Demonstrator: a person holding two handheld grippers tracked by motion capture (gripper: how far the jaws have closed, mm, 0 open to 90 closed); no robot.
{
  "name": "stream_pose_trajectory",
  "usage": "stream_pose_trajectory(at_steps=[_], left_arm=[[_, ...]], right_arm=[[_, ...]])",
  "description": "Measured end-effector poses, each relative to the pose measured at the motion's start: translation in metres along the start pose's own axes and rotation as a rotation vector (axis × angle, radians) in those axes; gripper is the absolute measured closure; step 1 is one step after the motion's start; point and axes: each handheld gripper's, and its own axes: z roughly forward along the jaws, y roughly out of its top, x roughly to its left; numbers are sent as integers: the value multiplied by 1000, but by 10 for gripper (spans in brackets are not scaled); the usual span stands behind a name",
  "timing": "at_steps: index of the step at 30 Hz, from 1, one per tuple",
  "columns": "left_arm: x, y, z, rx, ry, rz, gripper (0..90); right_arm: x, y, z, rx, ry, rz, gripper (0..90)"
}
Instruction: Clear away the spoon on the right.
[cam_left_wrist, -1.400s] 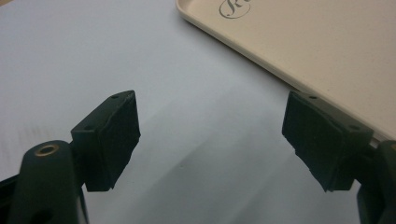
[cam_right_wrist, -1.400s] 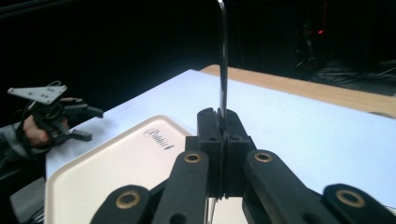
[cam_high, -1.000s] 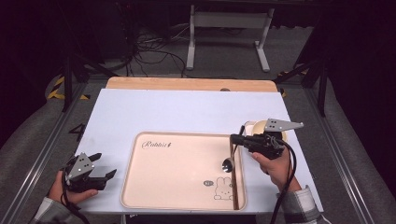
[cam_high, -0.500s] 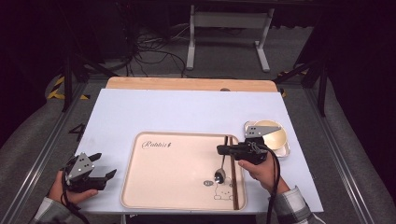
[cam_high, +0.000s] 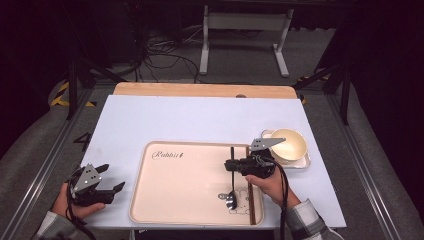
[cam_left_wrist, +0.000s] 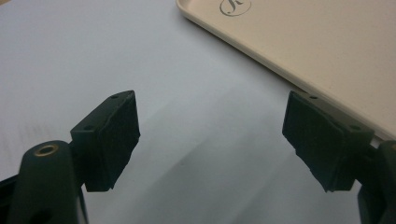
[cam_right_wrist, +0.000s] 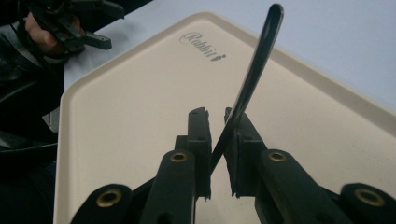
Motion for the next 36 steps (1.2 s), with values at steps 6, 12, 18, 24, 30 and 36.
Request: stream_pose_trajectory(at_steps=[6, 12, 18, 24, 30, 36], left_arm=[[0, 0, 0, 1, 1, 1, 195], [0, 0, 0, 2, 1, 0, 195], [0, 0, 0, 4, 1, 1, 194], [0, 0, 0, 4, 0, 2, 193], [-1, 0, 0, 4, -2, 3, 193], [-1, 0, 1, 7, -3, 2, 193]], right_arm=[[-3, -5, 10, 51, -34, -6, 763], [-9, -10, 16, 106, -92, -7, 704], [-10, -13, 21, 156, -142, -25, 665], [-13, -16, 24, 181, -186, -27, 624], [-18, -17, 23, 192, -229, -10, 553], [-13, -17, 21, 178, -190, -56, 784]])
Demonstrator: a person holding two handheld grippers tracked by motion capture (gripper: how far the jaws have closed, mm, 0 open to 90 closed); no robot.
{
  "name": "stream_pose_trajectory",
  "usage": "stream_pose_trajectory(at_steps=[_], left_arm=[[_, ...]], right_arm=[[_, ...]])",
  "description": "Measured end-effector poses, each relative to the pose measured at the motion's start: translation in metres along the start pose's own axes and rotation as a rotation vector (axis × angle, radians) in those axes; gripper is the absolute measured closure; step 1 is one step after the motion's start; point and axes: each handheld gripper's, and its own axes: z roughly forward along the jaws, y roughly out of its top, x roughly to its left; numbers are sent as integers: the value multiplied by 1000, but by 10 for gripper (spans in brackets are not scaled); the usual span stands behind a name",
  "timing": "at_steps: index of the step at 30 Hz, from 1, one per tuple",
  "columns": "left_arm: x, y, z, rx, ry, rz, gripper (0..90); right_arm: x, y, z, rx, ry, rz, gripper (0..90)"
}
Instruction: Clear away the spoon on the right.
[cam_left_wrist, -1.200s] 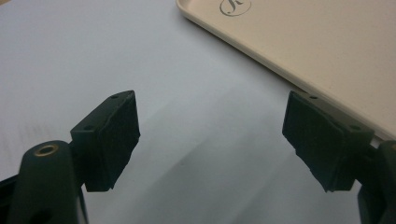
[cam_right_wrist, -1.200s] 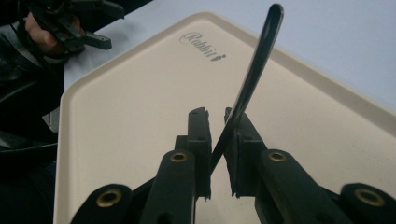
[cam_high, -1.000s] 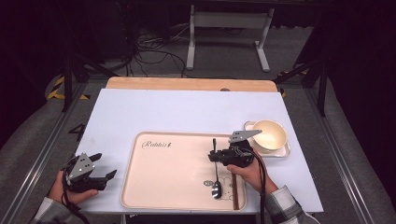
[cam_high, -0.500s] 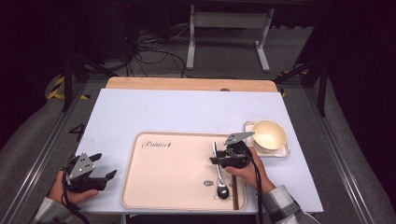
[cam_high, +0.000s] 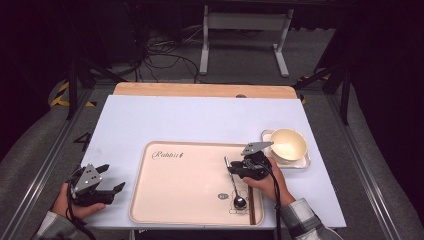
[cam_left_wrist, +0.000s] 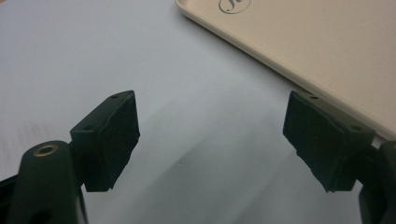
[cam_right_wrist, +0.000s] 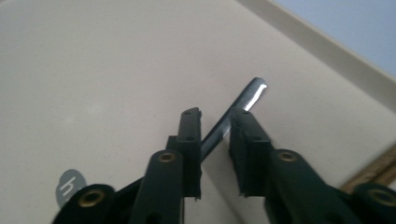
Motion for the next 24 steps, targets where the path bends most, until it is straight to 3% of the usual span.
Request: stream_pose_trajectory(at_steps=[6, 13, 20, 24], left_arm=[[0, 0, 0, -1, 2, -1, 193], [0, 0, -1, -2, 3, -1, 193], [0, 0, -2, -8, 7, 2, 193], [0, 0, -3, -9, 7, -2, 193]], right_arm=[[9, 1, 5, 30, 42, -73, 862], [12, 0, 6, 57, 39, -98, 872], [17, -5, -3, 84, 3, -109, 860], [28, -11, -7, 101, 25, -131, 867]])
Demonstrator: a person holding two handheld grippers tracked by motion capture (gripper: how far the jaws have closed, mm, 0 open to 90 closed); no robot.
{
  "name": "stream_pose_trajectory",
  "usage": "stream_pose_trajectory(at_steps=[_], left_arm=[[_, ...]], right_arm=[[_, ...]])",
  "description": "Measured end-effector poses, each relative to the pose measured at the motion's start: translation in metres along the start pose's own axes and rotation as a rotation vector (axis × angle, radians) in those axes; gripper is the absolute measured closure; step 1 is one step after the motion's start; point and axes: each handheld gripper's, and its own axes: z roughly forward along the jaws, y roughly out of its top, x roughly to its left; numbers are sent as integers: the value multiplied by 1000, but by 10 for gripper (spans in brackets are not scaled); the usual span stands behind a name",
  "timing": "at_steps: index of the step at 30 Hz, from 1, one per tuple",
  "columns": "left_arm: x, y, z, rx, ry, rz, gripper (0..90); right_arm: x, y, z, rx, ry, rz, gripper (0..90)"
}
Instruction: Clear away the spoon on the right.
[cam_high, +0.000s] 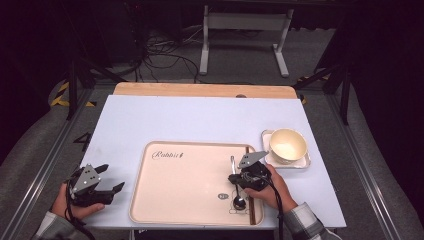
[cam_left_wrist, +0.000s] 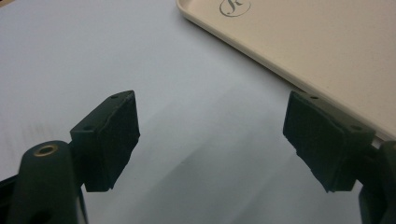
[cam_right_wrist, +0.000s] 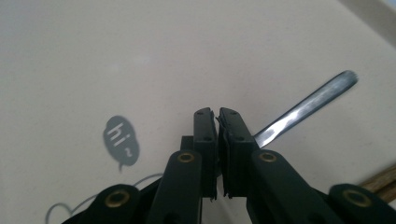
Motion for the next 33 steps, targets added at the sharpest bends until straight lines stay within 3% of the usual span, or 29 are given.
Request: stream_pose_trajectory(at_steps=[13, 22, 33], left_arm=[[-1, 1, 1, 2, -4, 3, 193], [-1, 1, 1, 1, -12, 3, 193], [0, 1, 1, -6, -12, 9, 194]], right_arm=[[11, -21, -16, 1, 8, 9, 864], [9, -20, -20, -34, 5, 15, 778], [3, -17, -35, -102, -58, 29, 656]])
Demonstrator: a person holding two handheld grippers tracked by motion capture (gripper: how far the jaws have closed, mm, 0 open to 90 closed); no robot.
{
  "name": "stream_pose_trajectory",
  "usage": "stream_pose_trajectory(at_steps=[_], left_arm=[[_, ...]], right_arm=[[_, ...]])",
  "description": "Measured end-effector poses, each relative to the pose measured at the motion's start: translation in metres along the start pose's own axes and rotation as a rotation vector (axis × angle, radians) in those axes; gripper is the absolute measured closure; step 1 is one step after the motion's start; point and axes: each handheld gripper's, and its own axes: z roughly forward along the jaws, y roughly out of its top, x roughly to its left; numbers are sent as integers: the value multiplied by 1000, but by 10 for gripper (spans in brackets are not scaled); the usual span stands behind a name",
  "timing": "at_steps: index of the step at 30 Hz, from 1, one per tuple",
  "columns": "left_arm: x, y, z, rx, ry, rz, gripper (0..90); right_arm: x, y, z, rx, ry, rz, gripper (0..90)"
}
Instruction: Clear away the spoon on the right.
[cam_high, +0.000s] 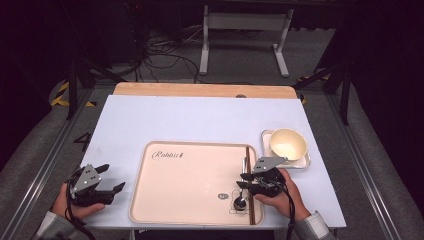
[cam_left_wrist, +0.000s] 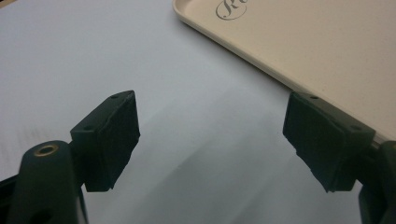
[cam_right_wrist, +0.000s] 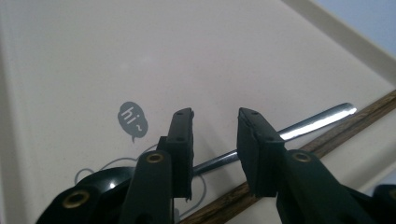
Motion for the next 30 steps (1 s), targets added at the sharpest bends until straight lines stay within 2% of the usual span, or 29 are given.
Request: stream_pose_trajectory(at_steps=[3, 8, 14, 22, 26, 30], left_arm=[[0, 0, 0, 0, 1, -1, 194], [-1, 0, 0, 0, -10, -5, 193], [-1, 0, 0, 5, -9, -1, 193], [-1, 0, 0, 8, -11, 4, 193], [-2, 0, 1, 9, -11, 0, 192], [-1, 0, 1, 12, -11, 4, 192]], right_arm=[[0, 3, -5, -20, -22, -7, 611], [-4, 5, -16, -56, -44, -2, 590], [-10, 8, -29, -90, -116, 11, 526], [-25, 12, -49, -148, -220, 58, 453], [-35, 11, -60, -176, -252, 105, 415], [-45, 11, -69, -187, -309, 146, 377]])
